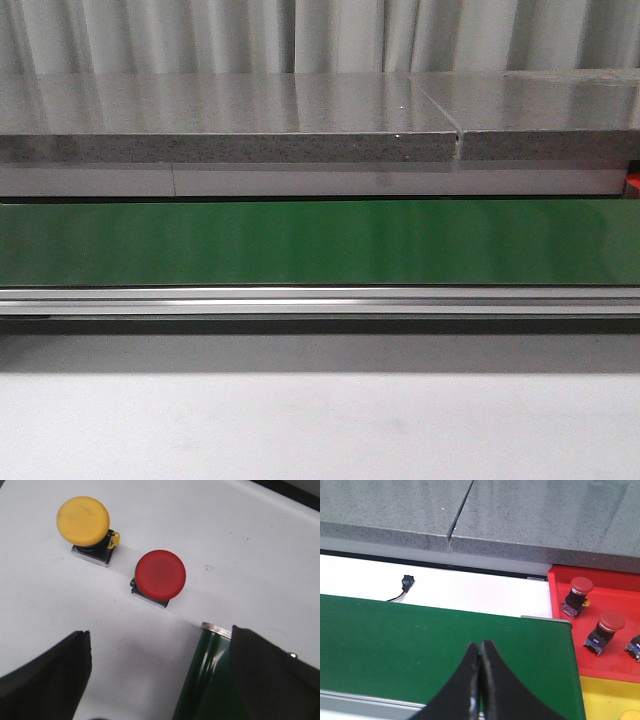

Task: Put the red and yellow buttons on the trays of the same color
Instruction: 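Lower the left gripper toward the red-capped button on the table, then close the left gripper on the red button and lift it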

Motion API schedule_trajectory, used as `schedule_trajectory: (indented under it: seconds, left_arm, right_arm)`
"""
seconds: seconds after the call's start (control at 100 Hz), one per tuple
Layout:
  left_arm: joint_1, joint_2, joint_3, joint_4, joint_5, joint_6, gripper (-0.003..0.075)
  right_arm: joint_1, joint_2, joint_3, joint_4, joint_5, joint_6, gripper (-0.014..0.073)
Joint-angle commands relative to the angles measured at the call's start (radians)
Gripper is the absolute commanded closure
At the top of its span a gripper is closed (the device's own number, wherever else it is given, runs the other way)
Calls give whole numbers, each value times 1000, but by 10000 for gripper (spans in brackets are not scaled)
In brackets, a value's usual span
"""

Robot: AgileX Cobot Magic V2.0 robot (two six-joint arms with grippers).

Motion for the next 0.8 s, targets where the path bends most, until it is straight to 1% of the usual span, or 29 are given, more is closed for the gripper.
schedule_trajectory:
  seconds: [0.0,0.22,0.48,0.67,0.73,0.79]
  left_arm:
    - [3,5,-73,-18,-6,-8,163]
    - [3,120,-172,-21,16,-8,163]
    - [3,215,-241,-22,15,-9,163]
    - [3,240,-262,-30,-9,-9,164]
    - [3,240,-262,-35,-17,-9,174]
    - [3,241,-262,-43,-17,-9,207]
  right_arm:
    - [4,-3,-36,11,-61,-8,660]
    - [4,-3,-36,11,-61,-8,660]
    - [4,-3,-36,11,-61,-8,660]
    - [4,-3,-36,11,-61,-8,660]
    - [4,-3,-36,11,-61,-8,660]
    - [4,-3,-36,11,-61,-8,660]
